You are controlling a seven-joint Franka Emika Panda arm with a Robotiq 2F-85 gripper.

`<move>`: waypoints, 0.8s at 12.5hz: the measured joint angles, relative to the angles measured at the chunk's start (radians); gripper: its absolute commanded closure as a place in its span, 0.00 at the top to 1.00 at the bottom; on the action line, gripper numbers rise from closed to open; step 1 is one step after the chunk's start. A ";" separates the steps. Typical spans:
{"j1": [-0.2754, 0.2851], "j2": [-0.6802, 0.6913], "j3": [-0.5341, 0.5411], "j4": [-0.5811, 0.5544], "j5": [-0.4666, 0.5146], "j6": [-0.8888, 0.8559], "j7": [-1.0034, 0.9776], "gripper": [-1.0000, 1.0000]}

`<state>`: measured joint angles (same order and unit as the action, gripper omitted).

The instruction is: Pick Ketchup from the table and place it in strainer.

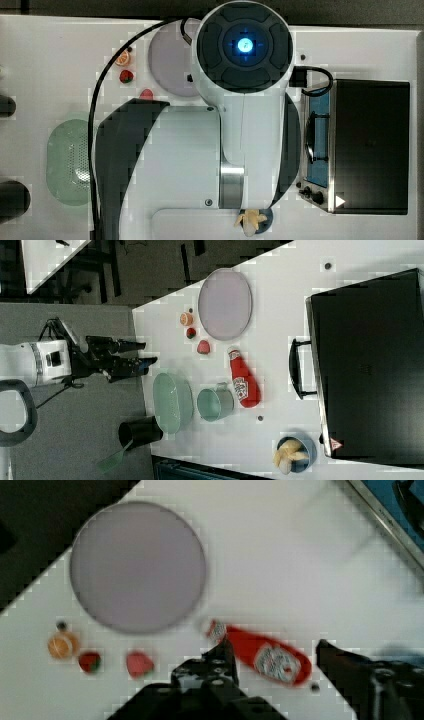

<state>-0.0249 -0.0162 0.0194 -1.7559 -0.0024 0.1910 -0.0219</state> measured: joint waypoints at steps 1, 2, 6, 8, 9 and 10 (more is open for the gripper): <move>-0.033 -0.030 0.028 -0.037 0.030 -0.064 0.001 0.79; -0.063 -0.077 0.047 -0.091 0.039 -0.103 0.002 0.90; -0.104 -0.168 0.059 -0.189 0.027 -0.072 0.001 1.00; -0.104 -0.163 0.064 -0.230 0.022 -0.045 -0.044 1.00; -0.100 -0.158 0.067 -0.260 0.022 -0.023 -0.084 1.00; -0.098 -0.153 0.075 -0.301 0.022 0.016 -0.132 1.00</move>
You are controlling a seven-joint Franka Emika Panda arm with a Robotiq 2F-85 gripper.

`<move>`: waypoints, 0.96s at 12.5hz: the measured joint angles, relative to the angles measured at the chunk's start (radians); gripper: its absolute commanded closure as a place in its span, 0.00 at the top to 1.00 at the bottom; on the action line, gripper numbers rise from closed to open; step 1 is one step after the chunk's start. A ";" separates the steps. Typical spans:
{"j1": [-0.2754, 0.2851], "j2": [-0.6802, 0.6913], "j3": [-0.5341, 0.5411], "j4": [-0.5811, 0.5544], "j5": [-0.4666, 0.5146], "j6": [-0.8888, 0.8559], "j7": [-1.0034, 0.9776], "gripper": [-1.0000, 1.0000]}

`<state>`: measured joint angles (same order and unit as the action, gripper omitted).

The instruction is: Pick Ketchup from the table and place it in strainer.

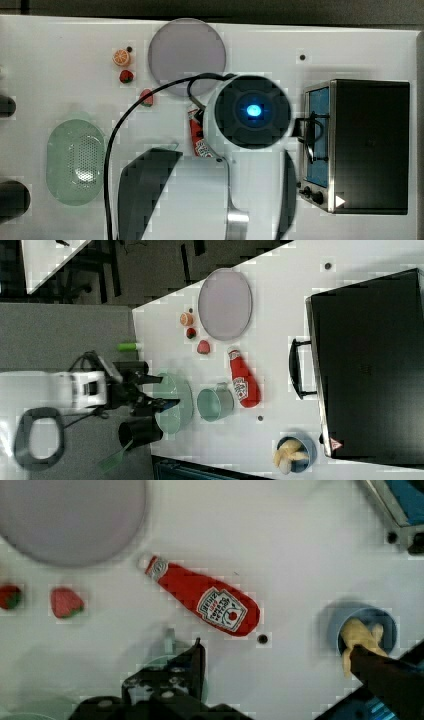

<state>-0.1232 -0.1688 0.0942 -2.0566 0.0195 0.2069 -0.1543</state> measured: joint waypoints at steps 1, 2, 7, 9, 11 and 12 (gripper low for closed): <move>0.004 0.008 0.007 -0.047 0.005 0.035 -0.053 1.00; 0.009 0.025 0.015 -0.088 0.008 0.068 -0.119 1.00; 0.019 0.125 0.082 -0.285 0.011 0.379 -0.511 1.00; 0.023 0.158 0.084 -0.326 0.013 0.481 -0.626 1.00; 0.021 0.197 0.081 -0.346 0.006 0.572 -0.690 1.00; 0.020 0.226 0.079 -0.346 0.003 0.614 -0.707 1.00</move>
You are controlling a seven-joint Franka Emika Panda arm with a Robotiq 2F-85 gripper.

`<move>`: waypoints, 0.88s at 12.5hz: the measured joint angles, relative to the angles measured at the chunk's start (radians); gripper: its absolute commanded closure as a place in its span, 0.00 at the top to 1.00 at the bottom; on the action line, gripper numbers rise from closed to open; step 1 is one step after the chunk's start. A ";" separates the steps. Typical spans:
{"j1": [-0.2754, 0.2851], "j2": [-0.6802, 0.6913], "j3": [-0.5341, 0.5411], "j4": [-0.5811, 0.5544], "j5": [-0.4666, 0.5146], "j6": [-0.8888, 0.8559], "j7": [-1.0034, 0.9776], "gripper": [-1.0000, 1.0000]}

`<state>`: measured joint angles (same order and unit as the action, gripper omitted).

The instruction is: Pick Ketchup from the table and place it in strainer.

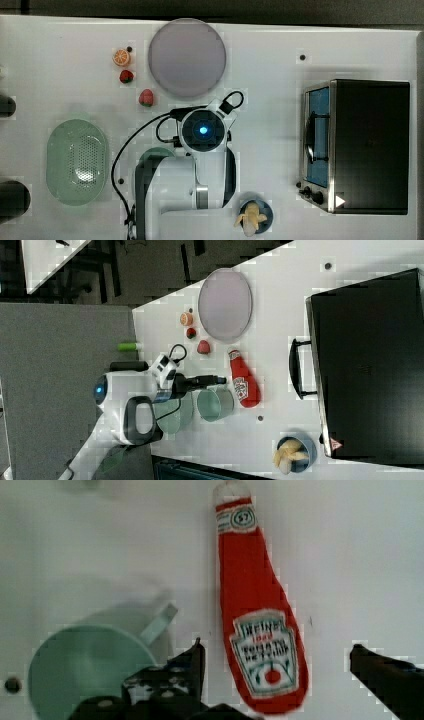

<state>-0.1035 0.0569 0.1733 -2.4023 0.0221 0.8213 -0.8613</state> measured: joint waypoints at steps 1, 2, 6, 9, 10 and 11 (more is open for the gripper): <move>-0.002 0.033 0.000 -0.002 0.008 0.028 -0.007 1.00; -0.002 0.064 -0.002 -0.002 0.007 0.028 -0.020 1.00; -0.006 0.188 -0.016 -0.010 -0.001 0.145 -0.026 1.00; -0.009 0.249 -0.028 -0.027 0.003 0.172 -0.026 1.00; -0.012 0.268 -0.025 -0.033 0.004 0.204 -0.027 1.00; -0.009 0.282 -0.027 -0.037 0.004 0.222 -0.027 0.96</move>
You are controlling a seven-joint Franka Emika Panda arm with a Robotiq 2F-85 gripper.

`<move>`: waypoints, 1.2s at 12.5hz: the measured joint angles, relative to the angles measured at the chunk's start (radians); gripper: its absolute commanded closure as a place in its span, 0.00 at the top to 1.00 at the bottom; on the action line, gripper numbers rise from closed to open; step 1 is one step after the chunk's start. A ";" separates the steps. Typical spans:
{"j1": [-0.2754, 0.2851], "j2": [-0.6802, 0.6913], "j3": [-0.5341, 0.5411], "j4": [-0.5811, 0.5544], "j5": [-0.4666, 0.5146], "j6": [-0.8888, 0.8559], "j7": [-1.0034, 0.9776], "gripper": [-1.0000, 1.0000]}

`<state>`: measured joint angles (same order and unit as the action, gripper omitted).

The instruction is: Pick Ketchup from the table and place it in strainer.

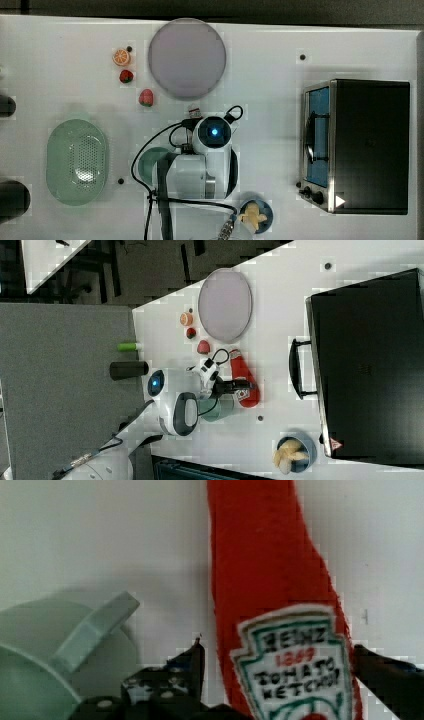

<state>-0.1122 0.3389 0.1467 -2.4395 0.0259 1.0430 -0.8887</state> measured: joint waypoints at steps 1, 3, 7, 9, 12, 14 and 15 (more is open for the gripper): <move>0.002 0.008 -0.003 -0.002 0.001 0.001 0.000 0.84; -0.002 0.023 0.000 -0.002 0.003 0.024 -0.006 0.62; 0.000 -0.002 -0.003 0.006 0.005 0.019 -0.009 0.62; 0.001 -0.073 -0.005 0.000 0.003 -0.064 -0.010 0.62; -0.002 -0.280 0.005 -0.004 0.007 -0.254 -0.011 0.62; 0.002 -0.432 0.011 0.010 0.004 -0.323 -0.011 0.62; 0.000 -0.492 0.020 0.021 0.004 -0.364 -0.011 0.62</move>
<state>-0.1118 -0.1534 0.1666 -2.4180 0.0301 0.6787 -0.8994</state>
